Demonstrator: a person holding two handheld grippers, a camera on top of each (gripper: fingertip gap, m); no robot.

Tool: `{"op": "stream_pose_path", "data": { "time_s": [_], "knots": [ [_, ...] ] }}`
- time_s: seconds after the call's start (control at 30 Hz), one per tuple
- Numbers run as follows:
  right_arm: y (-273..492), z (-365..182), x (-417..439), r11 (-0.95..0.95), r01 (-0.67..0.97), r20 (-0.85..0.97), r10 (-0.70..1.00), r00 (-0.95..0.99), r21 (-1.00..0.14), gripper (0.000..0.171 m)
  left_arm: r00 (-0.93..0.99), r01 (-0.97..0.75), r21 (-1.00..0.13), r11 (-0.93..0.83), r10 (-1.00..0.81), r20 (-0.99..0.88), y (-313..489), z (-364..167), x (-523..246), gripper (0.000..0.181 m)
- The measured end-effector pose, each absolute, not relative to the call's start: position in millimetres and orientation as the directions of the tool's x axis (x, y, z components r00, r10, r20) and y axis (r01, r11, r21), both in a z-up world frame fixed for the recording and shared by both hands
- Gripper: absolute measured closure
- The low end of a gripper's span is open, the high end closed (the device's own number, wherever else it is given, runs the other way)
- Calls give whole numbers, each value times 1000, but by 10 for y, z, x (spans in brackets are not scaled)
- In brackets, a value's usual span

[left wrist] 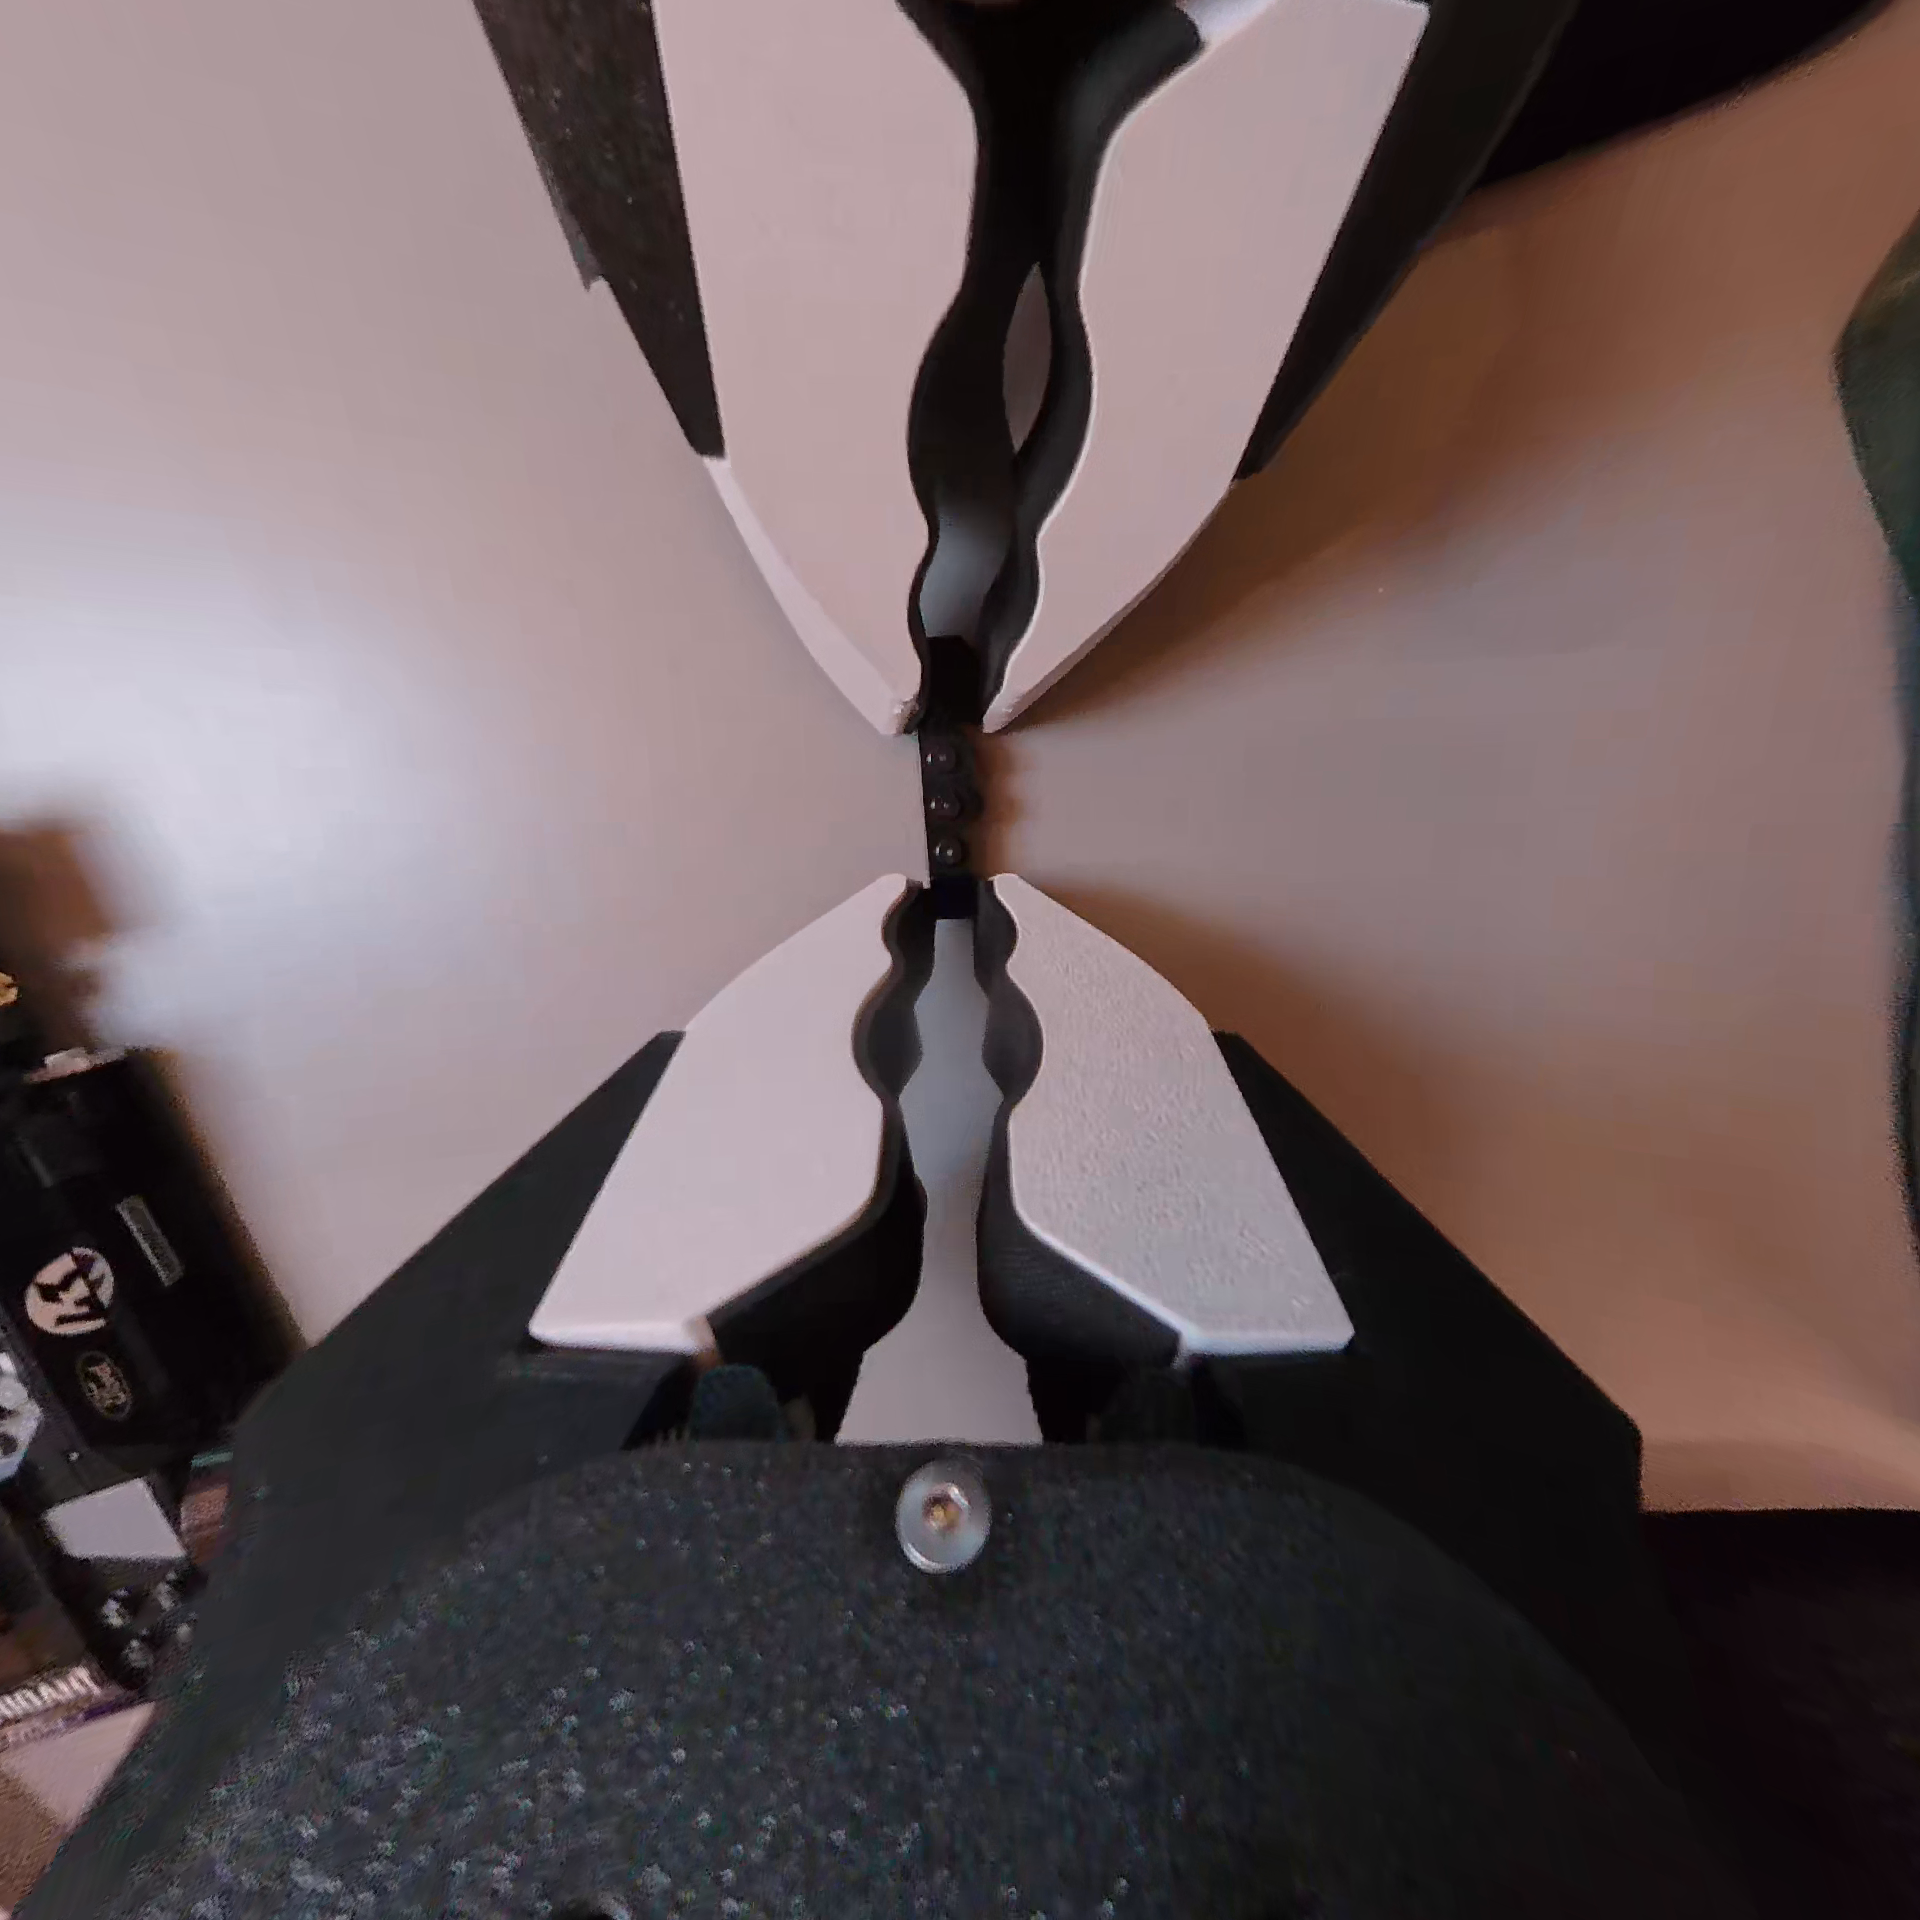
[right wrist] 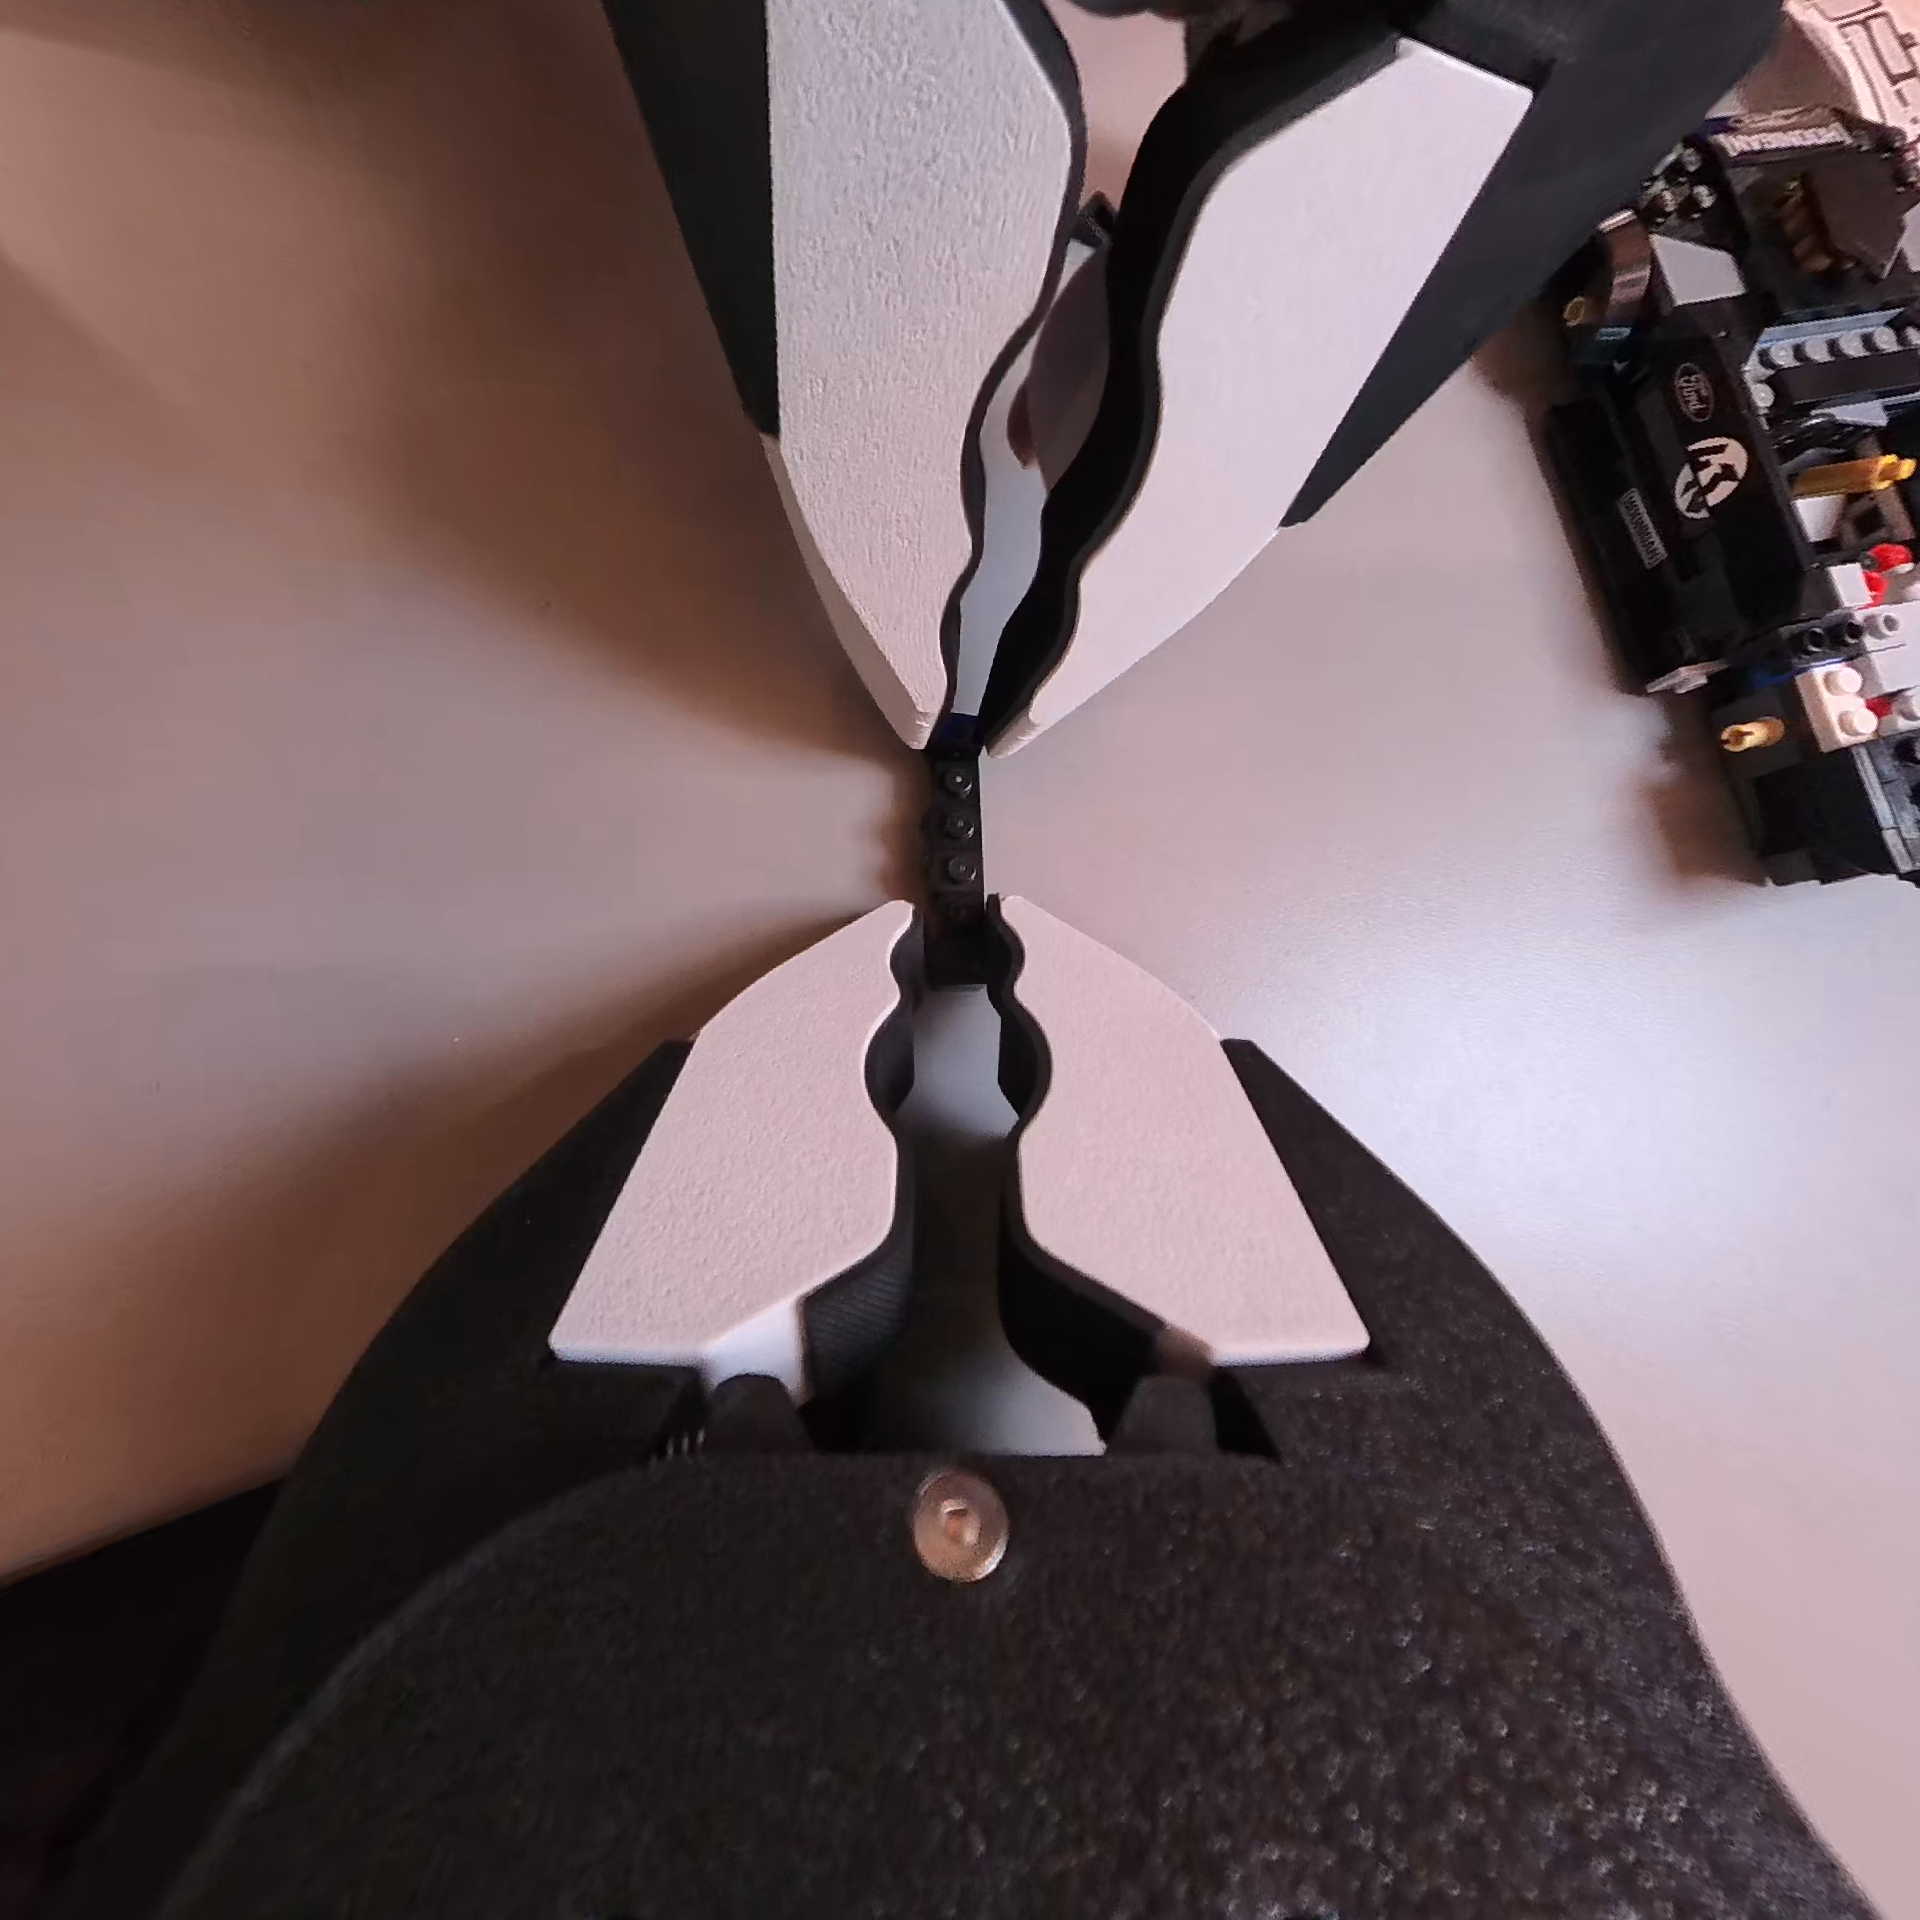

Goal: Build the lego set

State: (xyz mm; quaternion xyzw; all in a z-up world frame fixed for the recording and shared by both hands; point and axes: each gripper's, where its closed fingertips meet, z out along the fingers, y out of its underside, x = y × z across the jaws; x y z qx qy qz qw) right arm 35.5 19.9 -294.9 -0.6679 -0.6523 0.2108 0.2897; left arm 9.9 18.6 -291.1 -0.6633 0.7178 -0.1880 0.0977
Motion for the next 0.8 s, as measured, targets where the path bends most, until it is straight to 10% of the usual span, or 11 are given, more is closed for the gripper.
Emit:
{"op": "stream_pose_path", "data": {
  "time_s": [0.8],
  "knots": [
    [206,-2948,356,20,741,95,994,59,-671,160,57,-784,-614,-88,-996,69,157,-2793,109,155]
  ]
}}
